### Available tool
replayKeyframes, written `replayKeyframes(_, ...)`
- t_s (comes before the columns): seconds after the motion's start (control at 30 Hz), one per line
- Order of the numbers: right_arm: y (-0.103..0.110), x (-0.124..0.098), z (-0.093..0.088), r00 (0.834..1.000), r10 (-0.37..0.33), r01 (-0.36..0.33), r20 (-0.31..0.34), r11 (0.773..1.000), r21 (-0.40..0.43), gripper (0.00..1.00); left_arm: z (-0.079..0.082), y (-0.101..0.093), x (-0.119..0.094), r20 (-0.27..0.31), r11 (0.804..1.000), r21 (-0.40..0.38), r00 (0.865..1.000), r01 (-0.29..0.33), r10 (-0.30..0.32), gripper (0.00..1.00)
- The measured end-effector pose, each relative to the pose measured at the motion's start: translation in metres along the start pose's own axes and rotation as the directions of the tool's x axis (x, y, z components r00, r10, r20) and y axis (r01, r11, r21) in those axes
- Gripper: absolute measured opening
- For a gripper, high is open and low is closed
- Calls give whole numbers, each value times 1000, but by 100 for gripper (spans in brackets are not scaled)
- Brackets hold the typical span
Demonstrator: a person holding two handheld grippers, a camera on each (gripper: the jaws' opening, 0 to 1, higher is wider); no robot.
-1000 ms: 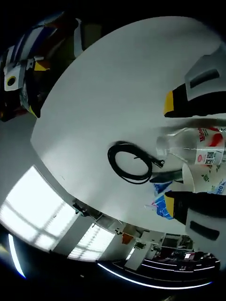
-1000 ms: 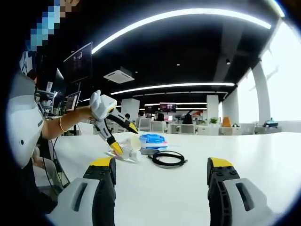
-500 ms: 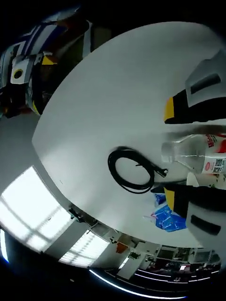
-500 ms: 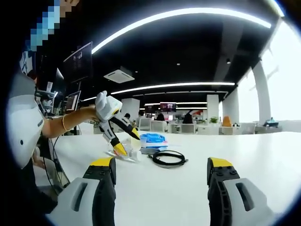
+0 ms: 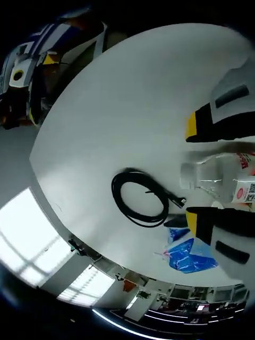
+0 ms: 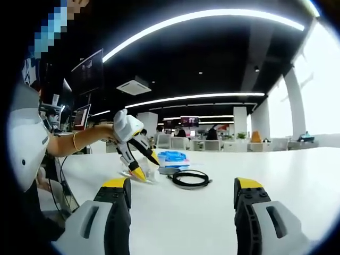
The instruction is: Arrange the tabletop items into an orderly group along one side of the table until the central work area is clear of visible clutter.
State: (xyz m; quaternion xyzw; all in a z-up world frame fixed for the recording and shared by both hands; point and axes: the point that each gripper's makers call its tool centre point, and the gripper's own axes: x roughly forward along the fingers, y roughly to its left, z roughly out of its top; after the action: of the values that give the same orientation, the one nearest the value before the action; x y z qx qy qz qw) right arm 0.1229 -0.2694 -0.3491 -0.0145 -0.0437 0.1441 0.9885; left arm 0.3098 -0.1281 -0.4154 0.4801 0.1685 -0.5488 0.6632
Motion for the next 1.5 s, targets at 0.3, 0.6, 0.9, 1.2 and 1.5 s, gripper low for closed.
replayKeyframes(0.3,-1,-1,-2,1000,-2,1,-1,1000,-12,76,-3,0,7,-8,1000,-9,1000,15,-15,47)
replayKeyframes(0.6,-3,-2,-4,1000,-5,5,-3,1000,-13,76,-8,1,12,-28,999,-21,999,25,-25,43)
replayKeyframes(0.9,-6,-3,-7,1000,-11,11,-3,1000,-5,75,-10,0,15,-21,998,-52,999,37,-38,40)
replayKeyframes(1.2,-9,-3,-12,1000,-20,20,-13,1000,4,75,-11,1,19,-46,1000,-9,999,15,-16,26)
replayKeyframes(1.5,-10,-3,-14,1000,-23,23,-12,1000,13,75,-11,0,18,-50,1000,2,999,-7,7,25)
